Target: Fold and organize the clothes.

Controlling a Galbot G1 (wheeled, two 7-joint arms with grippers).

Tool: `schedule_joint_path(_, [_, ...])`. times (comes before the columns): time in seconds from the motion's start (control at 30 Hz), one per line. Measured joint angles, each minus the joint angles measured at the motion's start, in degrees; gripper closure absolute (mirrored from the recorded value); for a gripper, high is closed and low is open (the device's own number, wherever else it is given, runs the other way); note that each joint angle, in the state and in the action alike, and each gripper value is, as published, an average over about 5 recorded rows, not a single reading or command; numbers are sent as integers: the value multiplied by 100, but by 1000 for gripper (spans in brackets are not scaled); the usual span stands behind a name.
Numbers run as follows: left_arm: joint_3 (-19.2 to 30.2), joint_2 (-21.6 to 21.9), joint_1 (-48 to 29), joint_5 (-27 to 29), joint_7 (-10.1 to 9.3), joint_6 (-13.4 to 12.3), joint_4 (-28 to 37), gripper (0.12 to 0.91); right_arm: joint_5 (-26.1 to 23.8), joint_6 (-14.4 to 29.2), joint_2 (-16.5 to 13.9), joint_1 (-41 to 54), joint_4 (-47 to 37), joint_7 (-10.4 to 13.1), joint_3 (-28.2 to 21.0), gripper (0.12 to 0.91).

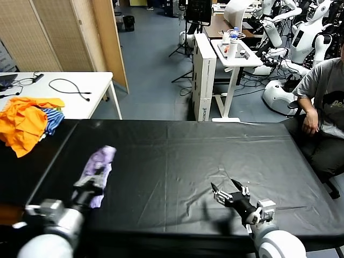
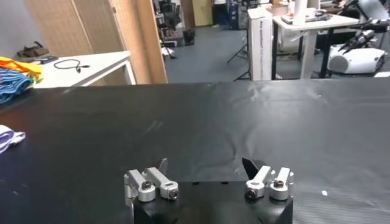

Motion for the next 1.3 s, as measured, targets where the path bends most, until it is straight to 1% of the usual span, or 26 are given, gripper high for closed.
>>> schedule_joint_path(0.13, [852, -430, -159, 224, -25, -20, 143, 869, 42, -10, -70, 28, -60, -5, 65, 118])
schedule_joint_path(0.27, [1508, -798, -246, 355, -72, -29, 352, 869, 104, -24, -114, 76, -124, -6, 71, 118])
schedule_joint_path(0.4, [1986, -1085, -322, 617, 10, -46, 573, 869, 336, -95, -140, 123, -152, -5, 32, 118])
schedule_joint_path(0.43, [2072, -1131, -344, 689, 45, -50, 629, 858, 424, -130, -152, 129, -149, -4, 11, 118])
schedule_joint_path(0.5, [2205, -1182, -369, 819, 103, -55, 730, 799, 615, -221, -187, 129, -128, 15, -39, 118])
schedule_joint_path(0.53, [2257, -1185, -370, 882, 137, -60, 767, 750, 715, -275, -209, 126, -109, 25, -69, 118])
schedule_joint_path(0.57, [2301, -1177, -363, 942, 172, -71, 792, 682, 817, -329, -231, 124, -86, 39, -100, 118])
schedule_joint_path(0.63, [2359, -1140, -341, 1046, 243, -101, 811, 569, 1054, -449, -281, 132, -32, 86, -167, 118])
schedule_joint_path(0.67, [2373, -1112, -330, 1092, 283, -120, 812, 493, 1182, -502, -305, 144, -7, 119, -198, 118])
schedule_joint_path(0.73, [2370, -1048, -323, 1164, 358, -174, 800, 379, 1465, -607, -354, 181, 41, 219, -258, 118])
schedule_joint_path(0.77, [2348, -1010, -331, 1185, 389, -207, 784, 307, 1615, -652, -374, 203, 61, 275, -290, 118])
schedule_joint_path(0.8, [2313, -971, -347, 1197, 414, -241, 765, 254, 1772, -694, -389, 228, 75, 333, -325, 118])
schedule_joint_path(0.87, [2202, -893, -394, 1170, 434, -302, 719, 171, 2105, -769, -396, 285, 90, 443, -409, 118])
schedule_joint_path(0.9, [2127, -851, -422, 1136, 433, -318, 697, 147, 2265, -800, -389, 315, 85, 484, -455, 118])
schedule_joint_path(0.97, [1956, -769, -463, 1042, 427, -332, 658, 129, 2527, -841, -359, 383, 52, 542, -559, 118])
schedule_joint_path(1.03, [1766, -692, -478, 962, 416, -335, 626, 125, 2683, -856, -322, 453, -10, 557, -673, 118])
schedule_joint_path(1.13, [1532, -644, -424, 944, 403, -353, 585, 124, 2777, -852, -264, 559, -138, 556, -872, 118])
schedule_joint_path(1.3, [1331, -719, -259, 1100, 405, -430, 509, 123, 2812, -832, -146, 758, -409, 550, -1203, 118])
